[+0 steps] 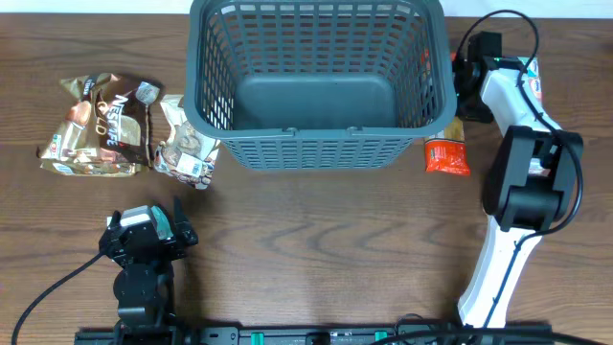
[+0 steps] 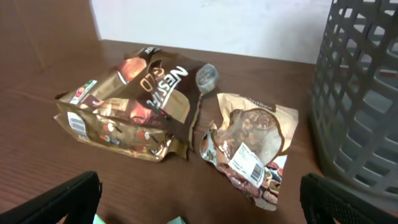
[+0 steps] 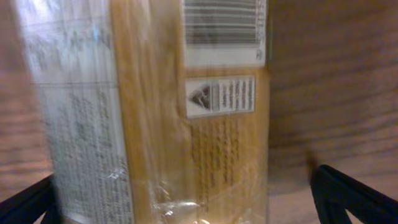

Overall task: Pack container
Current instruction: 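Lift the pasta bag with the right gripper and carry it over the basket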

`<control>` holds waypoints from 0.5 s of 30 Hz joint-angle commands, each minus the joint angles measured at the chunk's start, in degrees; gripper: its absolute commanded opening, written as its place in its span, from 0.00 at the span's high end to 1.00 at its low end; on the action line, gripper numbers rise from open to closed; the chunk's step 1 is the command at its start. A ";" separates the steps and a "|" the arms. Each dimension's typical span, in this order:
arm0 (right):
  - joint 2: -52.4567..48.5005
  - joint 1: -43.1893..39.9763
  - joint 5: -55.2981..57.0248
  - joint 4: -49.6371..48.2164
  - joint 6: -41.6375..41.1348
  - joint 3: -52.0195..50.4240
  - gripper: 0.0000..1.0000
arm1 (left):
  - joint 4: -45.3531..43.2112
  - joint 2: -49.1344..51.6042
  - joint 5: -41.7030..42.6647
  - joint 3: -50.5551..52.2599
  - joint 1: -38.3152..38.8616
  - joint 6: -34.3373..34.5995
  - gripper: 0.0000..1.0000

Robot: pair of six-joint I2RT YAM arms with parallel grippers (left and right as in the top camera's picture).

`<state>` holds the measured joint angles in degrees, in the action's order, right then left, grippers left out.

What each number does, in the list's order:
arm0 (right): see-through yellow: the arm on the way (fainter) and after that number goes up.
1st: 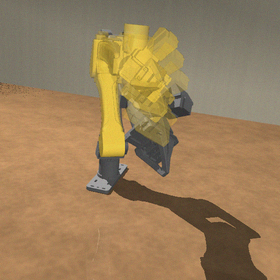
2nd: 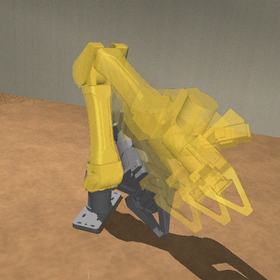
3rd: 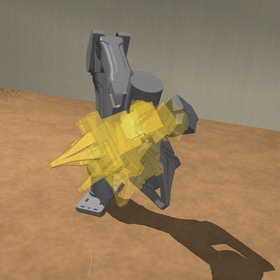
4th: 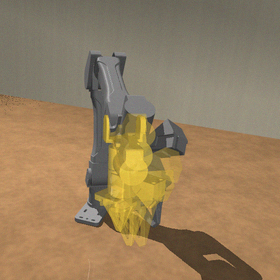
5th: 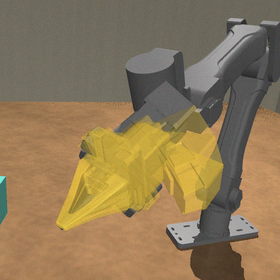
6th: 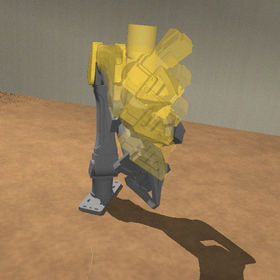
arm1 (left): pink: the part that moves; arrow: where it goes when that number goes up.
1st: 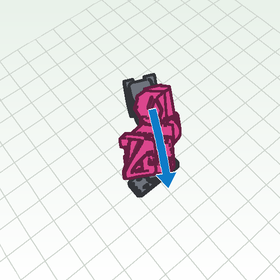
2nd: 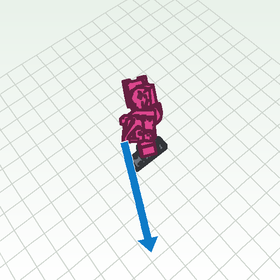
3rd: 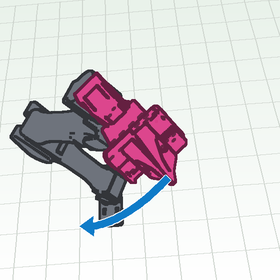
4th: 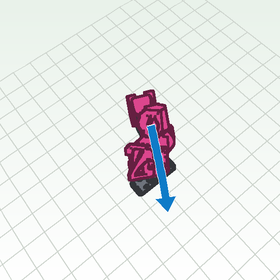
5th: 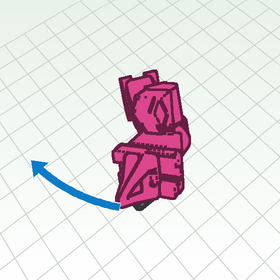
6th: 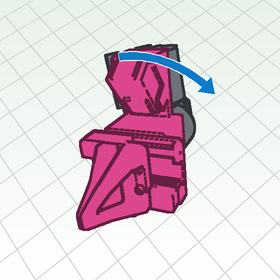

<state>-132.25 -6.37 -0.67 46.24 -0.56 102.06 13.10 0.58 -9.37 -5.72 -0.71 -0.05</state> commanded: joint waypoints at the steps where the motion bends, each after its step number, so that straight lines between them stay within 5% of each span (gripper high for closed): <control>1: -5.31 0.48 -0.55 1.20 -0.46 -0.83 0.01 | 0.48 -0.35 -0.22 1.44 -0.35 -0.57 0.02; 10: -7.17 2.05 -1.33 1.75 1.51 -0.81 0.07 | 0.48 -0.35 -0.22 1.44 -0.35 -0.57 0.01; 12: -7.17 2.54 -1.36 1.79 1.86 -0.83 0.26 | 0.48 -0.35 -0.22 1.44 -0.35 -0.57 0.01; 15: -7.17 3.06 -1.33 1.84 1.88 -0.83 0.87 | 0.48 -0.35 -0.22 1.44 -0.35 -0.57 0.01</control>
<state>-133.40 -4.49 -0.93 47.13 0.71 103.83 13.10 0.58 -9.37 -5.72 -0.71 -0.05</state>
